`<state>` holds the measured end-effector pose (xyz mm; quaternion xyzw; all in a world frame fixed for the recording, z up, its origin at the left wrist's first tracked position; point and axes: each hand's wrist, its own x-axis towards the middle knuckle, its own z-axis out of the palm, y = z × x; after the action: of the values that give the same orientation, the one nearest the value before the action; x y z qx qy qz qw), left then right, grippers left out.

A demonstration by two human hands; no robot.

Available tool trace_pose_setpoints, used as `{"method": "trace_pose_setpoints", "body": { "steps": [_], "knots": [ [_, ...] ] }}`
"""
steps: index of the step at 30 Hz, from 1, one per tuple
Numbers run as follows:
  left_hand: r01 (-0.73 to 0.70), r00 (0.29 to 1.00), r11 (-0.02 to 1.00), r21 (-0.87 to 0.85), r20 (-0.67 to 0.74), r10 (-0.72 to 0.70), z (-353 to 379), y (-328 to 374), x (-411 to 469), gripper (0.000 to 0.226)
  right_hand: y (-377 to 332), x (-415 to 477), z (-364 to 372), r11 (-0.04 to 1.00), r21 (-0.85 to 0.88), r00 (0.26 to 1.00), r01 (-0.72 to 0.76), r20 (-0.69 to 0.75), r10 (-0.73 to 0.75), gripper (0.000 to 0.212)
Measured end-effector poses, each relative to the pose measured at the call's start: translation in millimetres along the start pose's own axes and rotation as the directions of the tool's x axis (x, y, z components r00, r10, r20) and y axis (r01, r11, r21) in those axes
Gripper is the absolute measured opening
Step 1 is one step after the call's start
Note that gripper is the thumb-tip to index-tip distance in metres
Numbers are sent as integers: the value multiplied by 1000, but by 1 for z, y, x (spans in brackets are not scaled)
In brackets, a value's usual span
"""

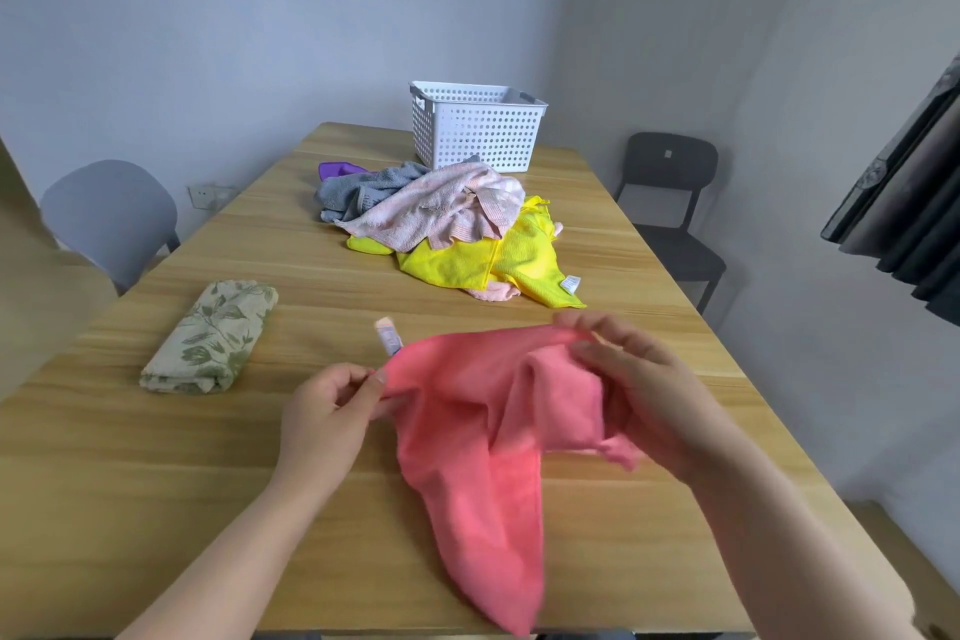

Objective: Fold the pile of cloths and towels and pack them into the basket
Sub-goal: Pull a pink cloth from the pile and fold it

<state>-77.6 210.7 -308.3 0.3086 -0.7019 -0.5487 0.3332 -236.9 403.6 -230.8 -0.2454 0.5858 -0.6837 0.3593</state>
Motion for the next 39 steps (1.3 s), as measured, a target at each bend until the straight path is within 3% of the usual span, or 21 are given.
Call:
{"method": "trace_pose_setpoints", "body": {
  "steps": [1, 3, 5, 8, 11, 13, 16, 19, 21, 25, 30, 33, 37, 39],
  "knots": [
    [2, 1000, 1000, -10, 16, -1, 0, -2, -2, 15, 7, 2, 2, 989, -143, 1000, 26, -11, -28, 21],
    [27, 998, 998, -65, 67, -22, -1, -7, -6, 15, 21, 2, 4, 868, -495, 999, 38, 16, -35, 20],
    [36, 996, 993, -110, 80, -27, -2, -13, -9, 14, 30, 0, 2, 741, -671, 995, 19, 87, 54, 35],
    [-10, 998, 993, -114, 63, 17, -1, -17, -12, 13, 36, -2, 4, 632, -769, 986, 95, 158, 44, 51],
    [-72, 996, 993, -95, 54, 78, 0, -16, -15, 12, 35, -8, 10, 350, -907, 964, 235, 172, -202, 48],
    [-87, 994, 990, -110, 49, 93, -1, -18, -16, 11, 33, -10, 12, 217, -929, 923, 300, 224, -314, 40],
    [-96, 993, 987, -129, 54, 103, -4, -19, -18, 13, 34, -7, 15, 134, -887, 854, 443, 372, -363, 13],
    [-104, 991, 985, -139, 72, 115, -3, -17, -20, 14, 34, -1, 20, 199, -832, 829, 517, 431, -356, 13],
    [-106, 990, 985, -138, 78, 117, -4, -15, -21, 14, 30, 2, 21, 274, -829, 860, 487, 401, -316, 20],
    [-100, 990, 984, -150, 81, 113, -7, -13, -21, 16, 24, 0, 6, 336, -866, 928, 370, 327, -180, 55],
    [-121, 988, 985, -126, 77, 132, -4, -12, -22, 15, 27, -1, 6, 491, -808, 936, 325, 201, -289, 59],
    [-113, 989, 984, -141, 81, 125, -4, -13, -22, 21, 36, 5, 9, 578, -764, 941, 288, 112, -321, 51],
    [-82, 992, 982, -168, 81, 97, -5, -15, -21, 18, 37, 12, 9, 621, -731, 946, 283, 107, -306, 6],
    [-62, 993, 981, -185, 83, 78, -5, -14, -21, 15, 33, 9, 12, 635, -715, 948, 292, 127, -292, 11]
  ]
}}
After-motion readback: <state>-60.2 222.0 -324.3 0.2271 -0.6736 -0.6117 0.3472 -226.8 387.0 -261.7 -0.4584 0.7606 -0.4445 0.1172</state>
